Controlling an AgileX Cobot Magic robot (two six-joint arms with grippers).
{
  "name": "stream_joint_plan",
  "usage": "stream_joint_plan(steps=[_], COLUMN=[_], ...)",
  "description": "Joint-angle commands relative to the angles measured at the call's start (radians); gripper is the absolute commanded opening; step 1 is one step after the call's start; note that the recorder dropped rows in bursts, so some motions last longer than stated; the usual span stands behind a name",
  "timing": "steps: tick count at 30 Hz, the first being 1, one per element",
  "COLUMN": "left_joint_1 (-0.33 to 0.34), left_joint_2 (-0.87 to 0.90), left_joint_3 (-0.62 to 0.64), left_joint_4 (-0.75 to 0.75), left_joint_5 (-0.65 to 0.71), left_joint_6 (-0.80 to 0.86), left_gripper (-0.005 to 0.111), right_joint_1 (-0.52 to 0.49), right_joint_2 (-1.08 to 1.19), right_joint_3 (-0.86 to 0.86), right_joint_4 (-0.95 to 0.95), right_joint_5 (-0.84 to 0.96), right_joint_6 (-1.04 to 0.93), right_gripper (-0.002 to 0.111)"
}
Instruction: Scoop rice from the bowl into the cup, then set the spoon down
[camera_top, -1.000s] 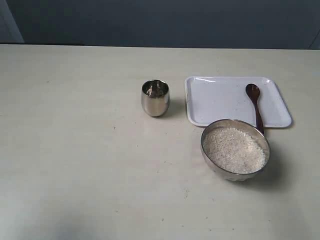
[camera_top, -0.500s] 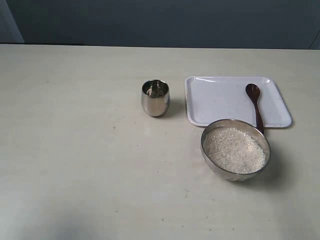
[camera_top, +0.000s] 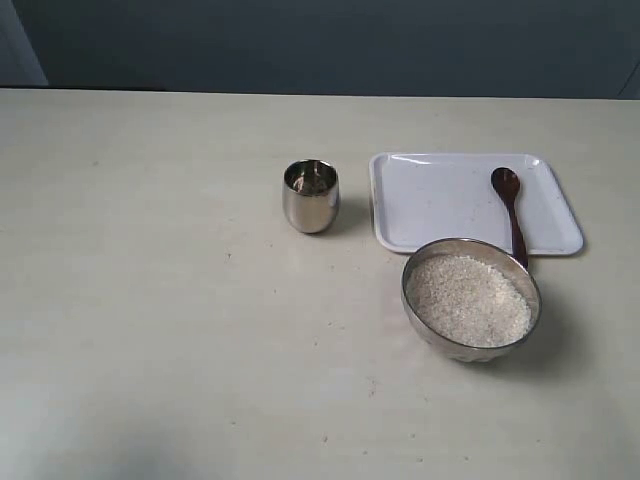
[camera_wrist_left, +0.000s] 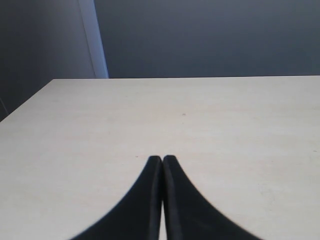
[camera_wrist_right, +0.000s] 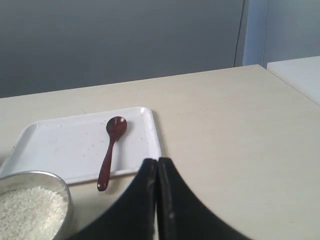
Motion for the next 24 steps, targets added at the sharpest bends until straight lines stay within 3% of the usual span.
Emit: stream_joint_plan(steps=[1,24], left_joint_1=[-0.006,-0.006], left_joint_2=[-0.001,-0.001], left_joint_3=[0.000,0.000], left_joint_4=[0.002,0.002], left_joint_5=[-0.005,-0.005], left_joint_6=[-0.003,-0.003], left_gripper=[0.001,0.001], right_joint_1=[-0.008,-0.037], right_joint_2=[-0.007,-0.007], right_joint_3=[0.003,0.003], right_joint_4=[0.000,-0.002], right_joint_5=[0.026,0.027], right_joint_6=[0.005,0.008], right_gripper=[0.000,0.000])
